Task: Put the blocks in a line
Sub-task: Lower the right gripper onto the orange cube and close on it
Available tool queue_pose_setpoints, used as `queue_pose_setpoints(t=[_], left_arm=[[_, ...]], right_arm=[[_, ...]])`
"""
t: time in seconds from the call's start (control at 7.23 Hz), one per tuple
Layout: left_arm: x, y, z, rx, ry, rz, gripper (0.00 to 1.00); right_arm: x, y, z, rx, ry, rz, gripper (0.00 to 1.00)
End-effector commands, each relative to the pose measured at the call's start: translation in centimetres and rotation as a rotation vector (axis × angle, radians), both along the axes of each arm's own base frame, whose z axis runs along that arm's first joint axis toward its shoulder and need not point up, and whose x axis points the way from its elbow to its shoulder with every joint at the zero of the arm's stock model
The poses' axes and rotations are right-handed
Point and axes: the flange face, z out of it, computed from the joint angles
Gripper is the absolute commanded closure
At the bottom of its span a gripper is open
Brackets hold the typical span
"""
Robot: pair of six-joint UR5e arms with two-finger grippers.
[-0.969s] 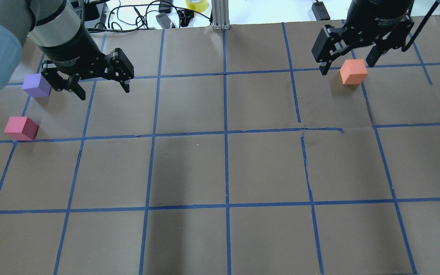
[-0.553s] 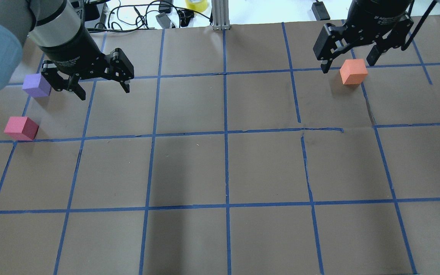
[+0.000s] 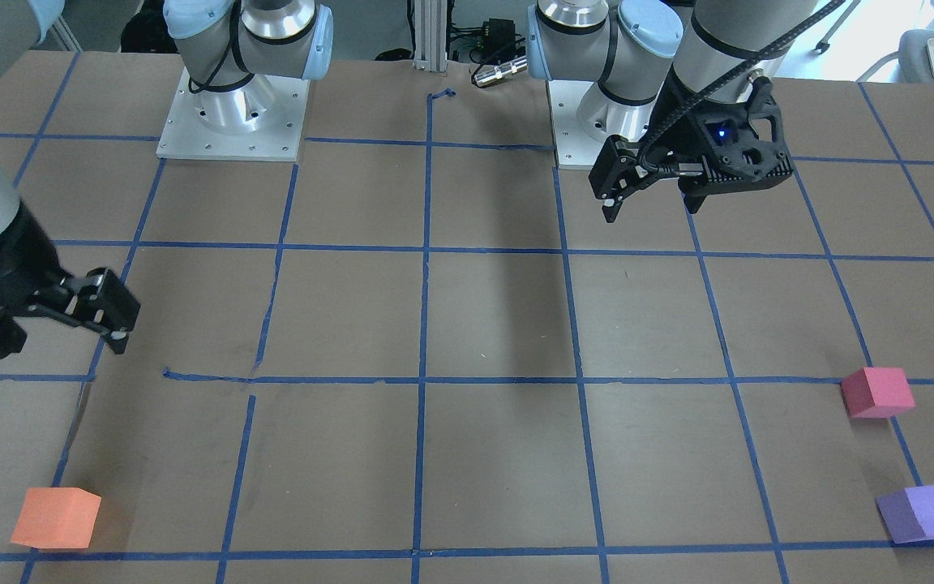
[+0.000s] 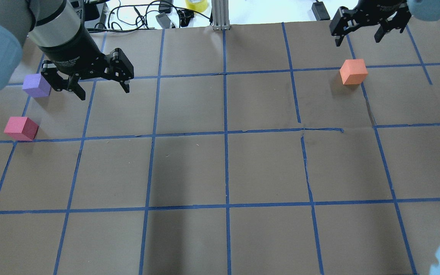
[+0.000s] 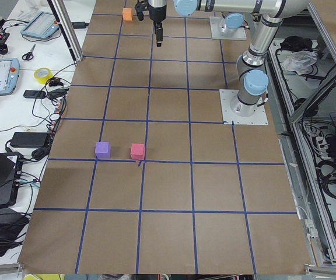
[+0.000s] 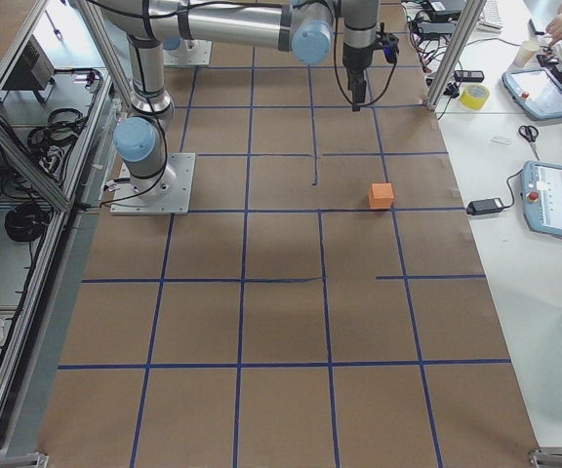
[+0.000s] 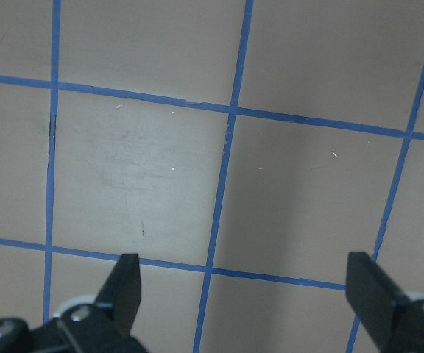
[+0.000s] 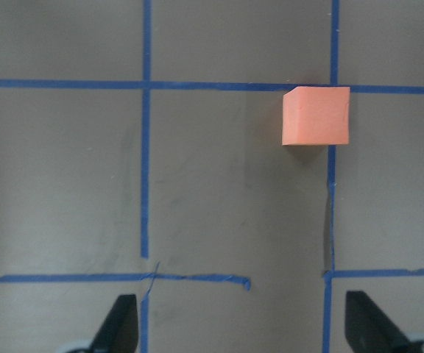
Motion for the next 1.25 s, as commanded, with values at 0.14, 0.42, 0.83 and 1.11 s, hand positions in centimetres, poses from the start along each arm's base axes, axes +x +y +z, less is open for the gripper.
queue_pose_setpoints(t=[0.14, 0.42, 0.83, 1.11], left_arm=[[0.0, 0.1, 0.1, 0.0, 0.0, -0.003, 0.0], [0.1, 0.0, 0.1, -0.002, 0.0, -0.002, 0.0], [0.1, 0.0, 0.1, -0.003, 0.0, 0.0, 0.0], [0.1, 0.0, 0.2, -0.005, 0.0, 0.001, 0.0]], right_arm=[[-11.3, -9.0, -12.0, -0.002, 0.017, -0.07, 0.0], [-12.0, -11.1, -16.9, -0.019, 0.005, -0.089, 0.0], [-10.8, -11.6, -18.8, -0.001, -0.025, -0.07, 0.0], [-10.3, -11.5, -21.0, 0.032, -0.038, -0.065, 0.0]])
